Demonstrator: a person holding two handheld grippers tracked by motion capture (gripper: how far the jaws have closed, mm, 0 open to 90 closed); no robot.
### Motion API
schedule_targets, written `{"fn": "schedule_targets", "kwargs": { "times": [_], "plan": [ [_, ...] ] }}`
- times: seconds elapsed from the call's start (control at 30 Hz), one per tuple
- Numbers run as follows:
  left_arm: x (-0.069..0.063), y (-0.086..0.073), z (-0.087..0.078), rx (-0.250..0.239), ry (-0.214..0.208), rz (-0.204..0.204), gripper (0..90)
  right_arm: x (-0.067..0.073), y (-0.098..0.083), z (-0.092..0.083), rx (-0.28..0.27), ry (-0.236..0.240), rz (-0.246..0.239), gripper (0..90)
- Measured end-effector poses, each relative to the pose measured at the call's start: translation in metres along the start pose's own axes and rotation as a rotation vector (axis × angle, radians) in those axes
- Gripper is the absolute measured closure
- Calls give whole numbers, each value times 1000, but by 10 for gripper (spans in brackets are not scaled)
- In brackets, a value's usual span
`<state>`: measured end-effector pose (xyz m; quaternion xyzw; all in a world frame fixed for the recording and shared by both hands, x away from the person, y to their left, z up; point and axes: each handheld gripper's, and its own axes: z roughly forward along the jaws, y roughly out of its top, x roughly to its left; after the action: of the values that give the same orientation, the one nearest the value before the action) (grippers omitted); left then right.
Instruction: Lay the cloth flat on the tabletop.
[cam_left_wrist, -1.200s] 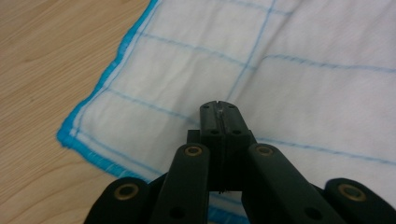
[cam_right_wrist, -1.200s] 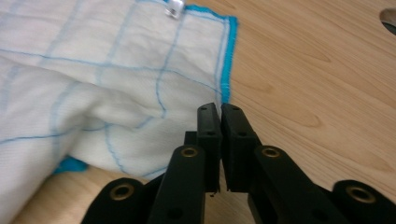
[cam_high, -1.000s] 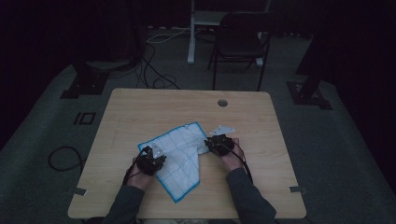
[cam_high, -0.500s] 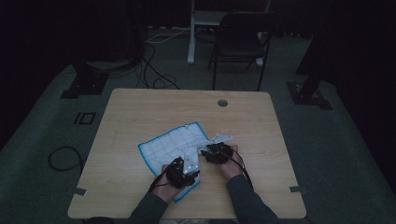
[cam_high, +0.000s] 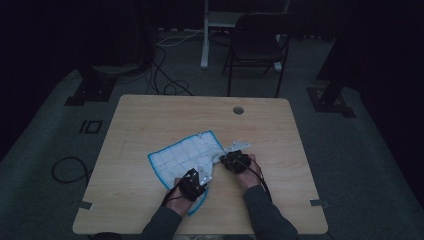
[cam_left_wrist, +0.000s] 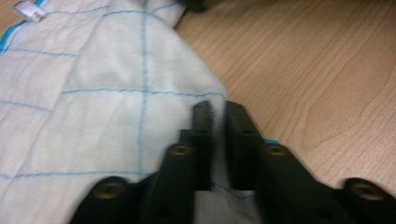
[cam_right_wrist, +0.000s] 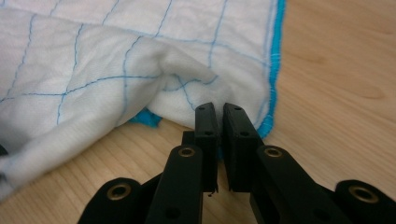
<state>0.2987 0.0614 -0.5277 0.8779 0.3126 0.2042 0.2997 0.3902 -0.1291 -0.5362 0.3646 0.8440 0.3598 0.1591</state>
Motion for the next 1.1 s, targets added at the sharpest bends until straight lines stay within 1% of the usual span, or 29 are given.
{"fn": "schedule_targets", "kwargs": {
  "times": [0.07,0.13,0.23,0.3,0.33,0.37,0.43,0.5,0.57,0.63,0.67,0.7,0.77,0.8,0.9,0.97,1.03,1.1],
  "plan": [
    [7,-1,-8,-18,-3,-15,874,-4,0,-6,-9,-1,10,857],
    [16,-1,-18,-43,-6,-49,878,-8,1,-12,-20,-5,10,858],
    [32,-1,-31,-72,4,-89,880,-16,3,-20,-34,-10,18,858],
    [44,-2,-35,-80,23,-115,881,-18,7,-24,-41,-17,16,858],
    [51,-3,-36,-86,24,-137,881,-19,9,-25,-46,-14,17,858],
    [55,-3,-37,-89,28,-152,882,-19,11,-27,-54,-11,14,858],
    [62,-3,-37,-86,44,-156,882,-17,15,-27,-60,-13,8,856],
    [69,-3,-34,-83,60,-170,881,-15,20,-26,-65,-23,3,853],
    [78,-4,-28,-71,70,-196,881,-12,25,-21,-59,-36,6,843],
    [87,-6,-22,-67,68,-235,880,-8,29,-19,-63,-37,7,811],
    [91,-7,-20,-63,69,-245,880,-5,30,-20,-72,-32,5,803],
    [94,-8,-18,-59,69,-255,879,-2,31,-21,-83,-24,-1,793],
    [97,-10,-15,-52,70,-262,877,5,31,-22,-92,-20,-19,782],
    [98,-11,-14,-50,71,-266,876,9,30,-21,-94,-6,-26,780],
    [99,-12,-12,-48,70,-275,875,18,26,-15,-82,23,-50,775],
    [100,-13,-11,-46,71,-279,875,20,24,-13,-74,27,-48,775],
    [101,-14,-10,-43,72,-279,873,22,19,-7,-82,23,-23,775],
    [102,-15,-9,-37,71,-280,872,21,18,-7,-93,-2,-11,768]
  ]
}}
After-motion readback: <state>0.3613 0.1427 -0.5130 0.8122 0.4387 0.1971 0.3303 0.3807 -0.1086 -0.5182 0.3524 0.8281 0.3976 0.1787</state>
